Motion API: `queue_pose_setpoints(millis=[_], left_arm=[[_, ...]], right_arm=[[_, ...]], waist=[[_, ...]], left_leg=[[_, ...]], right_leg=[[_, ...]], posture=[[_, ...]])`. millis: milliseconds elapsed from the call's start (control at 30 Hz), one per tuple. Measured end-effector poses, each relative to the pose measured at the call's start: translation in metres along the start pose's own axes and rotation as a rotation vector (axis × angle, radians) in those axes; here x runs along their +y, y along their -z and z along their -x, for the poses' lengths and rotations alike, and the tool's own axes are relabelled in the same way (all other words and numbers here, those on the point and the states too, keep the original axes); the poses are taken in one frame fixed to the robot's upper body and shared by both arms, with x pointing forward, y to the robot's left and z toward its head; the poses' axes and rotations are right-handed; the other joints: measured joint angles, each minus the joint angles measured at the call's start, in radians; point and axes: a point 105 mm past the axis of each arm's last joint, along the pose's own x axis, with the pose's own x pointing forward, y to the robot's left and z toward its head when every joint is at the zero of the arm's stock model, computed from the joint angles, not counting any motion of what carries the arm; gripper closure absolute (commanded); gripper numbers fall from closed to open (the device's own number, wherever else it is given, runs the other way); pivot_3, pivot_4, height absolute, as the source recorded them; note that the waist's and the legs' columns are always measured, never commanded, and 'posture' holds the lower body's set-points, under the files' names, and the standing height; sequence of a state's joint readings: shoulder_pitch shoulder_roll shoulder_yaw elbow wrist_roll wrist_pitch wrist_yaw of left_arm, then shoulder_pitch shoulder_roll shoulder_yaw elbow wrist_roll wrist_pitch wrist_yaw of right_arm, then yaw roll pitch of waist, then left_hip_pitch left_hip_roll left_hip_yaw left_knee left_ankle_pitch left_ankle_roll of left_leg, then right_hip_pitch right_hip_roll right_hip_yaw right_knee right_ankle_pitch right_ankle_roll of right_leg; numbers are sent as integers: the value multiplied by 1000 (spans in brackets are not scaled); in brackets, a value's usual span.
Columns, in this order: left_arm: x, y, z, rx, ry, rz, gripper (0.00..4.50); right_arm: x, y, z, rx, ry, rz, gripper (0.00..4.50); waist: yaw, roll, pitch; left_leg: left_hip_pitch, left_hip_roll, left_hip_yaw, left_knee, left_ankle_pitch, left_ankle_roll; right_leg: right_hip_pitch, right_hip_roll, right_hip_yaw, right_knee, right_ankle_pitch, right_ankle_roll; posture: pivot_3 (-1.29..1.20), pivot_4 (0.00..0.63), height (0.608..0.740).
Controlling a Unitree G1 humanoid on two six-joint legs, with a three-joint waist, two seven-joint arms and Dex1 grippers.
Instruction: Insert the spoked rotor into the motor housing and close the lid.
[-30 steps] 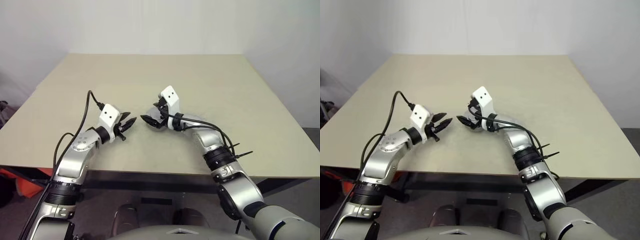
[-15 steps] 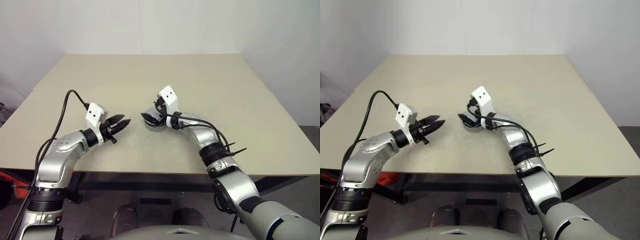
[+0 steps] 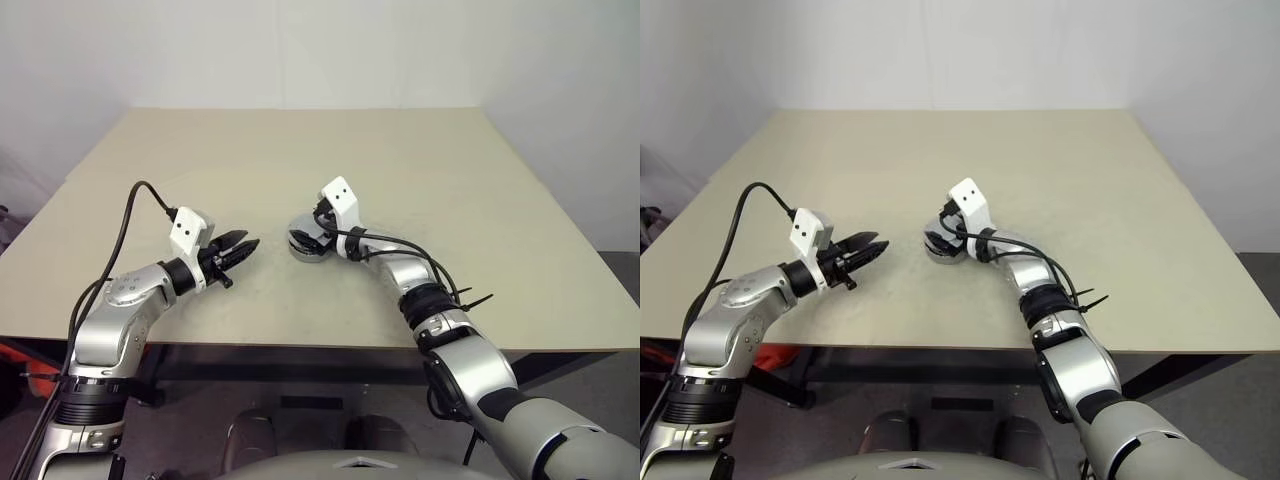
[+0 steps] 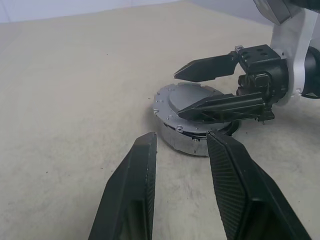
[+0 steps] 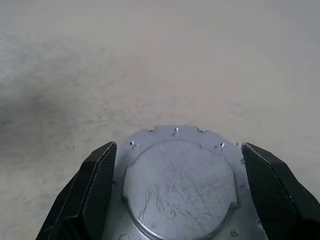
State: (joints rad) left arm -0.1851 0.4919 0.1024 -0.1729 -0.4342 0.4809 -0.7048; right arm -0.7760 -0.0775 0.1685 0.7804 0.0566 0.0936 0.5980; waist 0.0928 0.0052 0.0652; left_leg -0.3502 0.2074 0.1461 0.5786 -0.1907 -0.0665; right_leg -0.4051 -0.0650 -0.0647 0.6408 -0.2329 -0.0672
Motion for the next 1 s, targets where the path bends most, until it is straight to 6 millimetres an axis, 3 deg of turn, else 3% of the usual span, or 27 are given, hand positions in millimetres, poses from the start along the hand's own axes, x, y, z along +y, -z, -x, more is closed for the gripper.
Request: queue_pose_setpoints(millis=[267,467,1000], left_arm=[[2,0,0,0,-16,-10,2831],[3,-1,0,-2,-28,-20,2831],[6,1,1,5,-37,-15,2831]], right_arm=[[3,1,-1,9,-21,19,21],[0,2,0,15,-8,32,1392],[-5,-1,10,34,-47,-18,1391]], waist=[[0,0,0],[0,0,0],[3,0,0]], left_leg=[[0,0,0,1,0,0],[1,0,0,1,0,0],[0,0,0,1,0,1]], right_leg=[[0,0,0,0,0,0],[1,0,0,0,0,0],[1,0,0,0,0,0]], posture=[[0,0,740],[0,0,740],[0,0,740]])
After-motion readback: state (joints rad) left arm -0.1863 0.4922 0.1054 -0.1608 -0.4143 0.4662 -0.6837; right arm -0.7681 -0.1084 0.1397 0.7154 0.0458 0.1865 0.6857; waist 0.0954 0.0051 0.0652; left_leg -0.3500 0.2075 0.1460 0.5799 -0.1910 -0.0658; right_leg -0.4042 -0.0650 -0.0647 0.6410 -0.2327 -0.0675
